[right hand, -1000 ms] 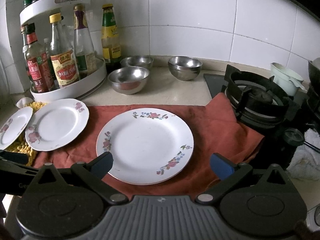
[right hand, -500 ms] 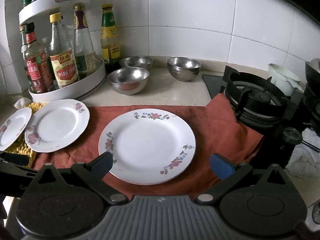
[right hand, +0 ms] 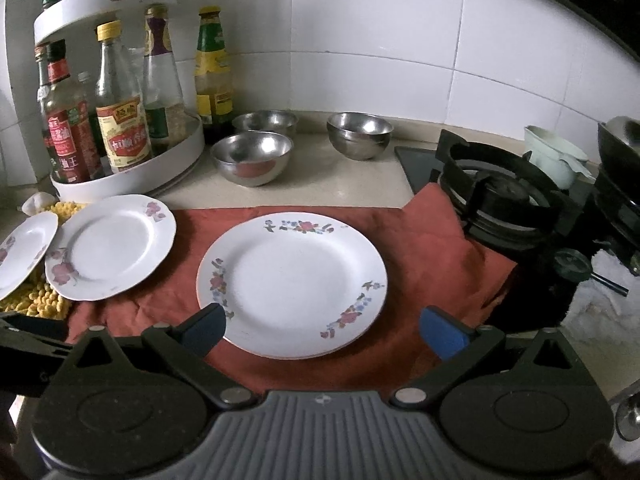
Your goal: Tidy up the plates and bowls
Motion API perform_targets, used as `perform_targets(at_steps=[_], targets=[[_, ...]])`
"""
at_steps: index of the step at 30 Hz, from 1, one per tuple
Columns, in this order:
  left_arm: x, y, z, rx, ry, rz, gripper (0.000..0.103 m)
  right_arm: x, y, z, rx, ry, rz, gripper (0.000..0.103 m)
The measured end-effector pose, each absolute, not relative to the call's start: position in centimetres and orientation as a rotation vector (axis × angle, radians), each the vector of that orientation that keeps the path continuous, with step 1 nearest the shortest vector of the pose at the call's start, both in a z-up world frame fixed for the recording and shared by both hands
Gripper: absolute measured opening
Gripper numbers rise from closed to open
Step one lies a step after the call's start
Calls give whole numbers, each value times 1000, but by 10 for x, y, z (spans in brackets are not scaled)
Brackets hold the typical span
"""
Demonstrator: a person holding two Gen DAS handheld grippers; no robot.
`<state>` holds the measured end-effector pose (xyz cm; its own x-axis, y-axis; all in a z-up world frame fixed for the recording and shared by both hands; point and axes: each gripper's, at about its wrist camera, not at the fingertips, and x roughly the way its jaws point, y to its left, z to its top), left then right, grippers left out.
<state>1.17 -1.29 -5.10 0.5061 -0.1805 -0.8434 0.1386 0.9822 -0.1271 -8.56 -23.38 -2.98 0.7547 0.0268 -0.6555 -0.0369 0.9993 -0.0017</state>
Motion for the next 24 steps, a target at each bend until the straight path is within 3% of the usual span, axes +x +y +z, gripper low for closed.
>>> perform_targets(at_steps=[15,21,24], targets=[[37,-39,-52,-67,981,-303,100,-52,-277,-37,-6,716,41,98],[61,-57,-64,-41,1006,-298,94,-29,-294,-48,39,758,124,85],[72,-64,-73,-54,1052,-306,91,-17,-300,-56,48,786,180,59]])
